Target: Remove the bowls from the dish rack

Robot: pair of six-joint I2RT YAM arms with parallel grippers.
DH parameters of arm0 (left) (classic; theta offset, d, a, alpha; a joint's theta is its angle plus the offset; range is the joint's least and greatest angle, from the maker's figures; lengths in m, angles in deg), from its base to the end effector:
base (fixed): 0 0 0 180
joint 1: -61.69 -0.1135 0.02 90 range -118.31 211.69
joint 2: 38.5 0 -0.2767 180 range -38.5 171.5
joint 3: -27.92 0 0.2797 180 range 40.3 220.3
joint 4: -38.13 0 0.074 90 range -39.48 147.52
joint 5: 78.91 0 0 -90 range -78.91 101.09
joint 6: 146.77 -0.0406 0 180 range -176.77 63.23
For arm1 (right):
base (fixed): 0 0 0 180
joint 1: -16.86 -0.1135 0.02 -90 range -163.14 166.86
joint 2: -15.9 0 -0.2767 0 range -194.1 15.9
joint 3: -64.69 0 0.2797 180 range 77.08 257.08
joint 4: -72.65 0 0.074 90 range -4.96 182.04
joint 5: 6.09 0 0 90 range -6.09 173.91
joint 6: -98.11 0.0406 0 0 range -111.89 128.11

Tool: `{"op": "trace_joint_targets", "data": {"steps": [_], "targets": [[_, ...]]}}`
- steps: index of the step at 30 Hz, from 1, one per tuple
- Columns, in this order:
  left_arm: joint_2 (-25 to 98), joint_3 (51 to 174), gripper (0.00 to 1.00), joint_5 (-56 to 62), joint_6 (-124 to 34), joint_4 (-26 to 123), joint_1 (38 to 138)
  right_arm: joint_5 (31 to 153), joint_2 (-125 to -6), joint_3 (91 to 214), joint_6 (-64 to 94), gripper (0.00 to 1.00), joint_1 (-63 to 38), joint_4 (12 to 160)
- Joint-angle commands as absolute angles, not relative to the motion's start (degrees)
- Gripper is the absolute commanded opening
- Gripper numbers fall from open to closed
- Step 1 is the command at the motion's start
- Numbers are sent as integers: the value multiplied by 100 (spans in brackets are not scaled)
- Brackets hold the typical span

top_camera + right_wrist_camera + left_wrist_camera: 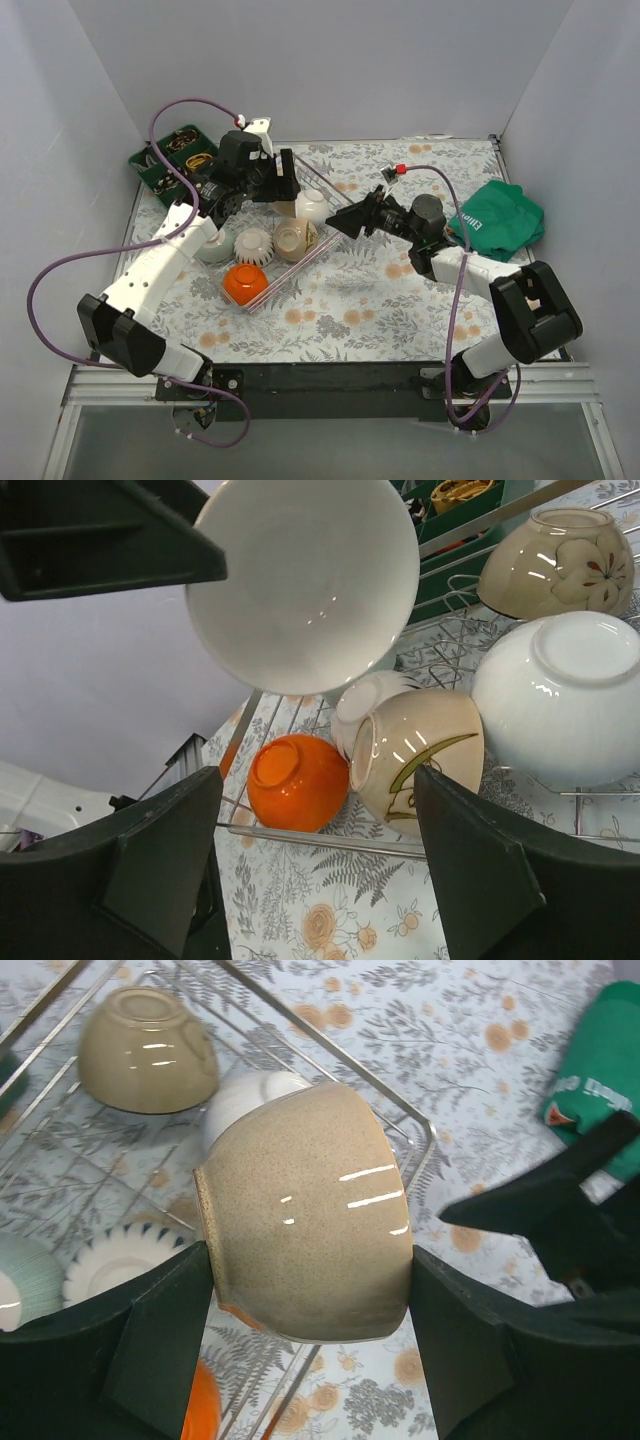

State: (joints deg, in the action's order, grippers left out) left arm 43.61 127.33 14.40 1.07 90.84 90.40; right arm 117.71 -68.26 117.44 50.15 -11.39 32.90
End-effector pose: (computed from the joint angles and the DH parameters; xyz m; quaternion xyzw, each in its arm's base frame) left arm 0.3014 -0.1624 0.4044 -0.2362 0.8564 -0.2955 0.3513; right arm 0.2863 0.1795 0.2586 -0.1433 0.6475 0.5722 0.4826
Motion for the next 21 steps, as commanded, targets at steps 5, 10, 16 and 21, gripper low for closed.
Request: {"op": "trace_joint_targets", "data": {"steps": [5,10,16,21], "targets": [[3771,12706,0,-191,158,8173,9236,11897,-7761,12594,5539,83,-1162,2230],[3683,12513,0,-595,246,7944,9280,12091,-8306,12928,6031,80,-1162,1641],[3665,12249,0,-728,291,7759,9307,12161,-8395,12999,6067,57,-1162,1596],[3612,11994,0,-658,299,7601,9307,12179,-8202,12815,5962,1,-1153,1666]]}}
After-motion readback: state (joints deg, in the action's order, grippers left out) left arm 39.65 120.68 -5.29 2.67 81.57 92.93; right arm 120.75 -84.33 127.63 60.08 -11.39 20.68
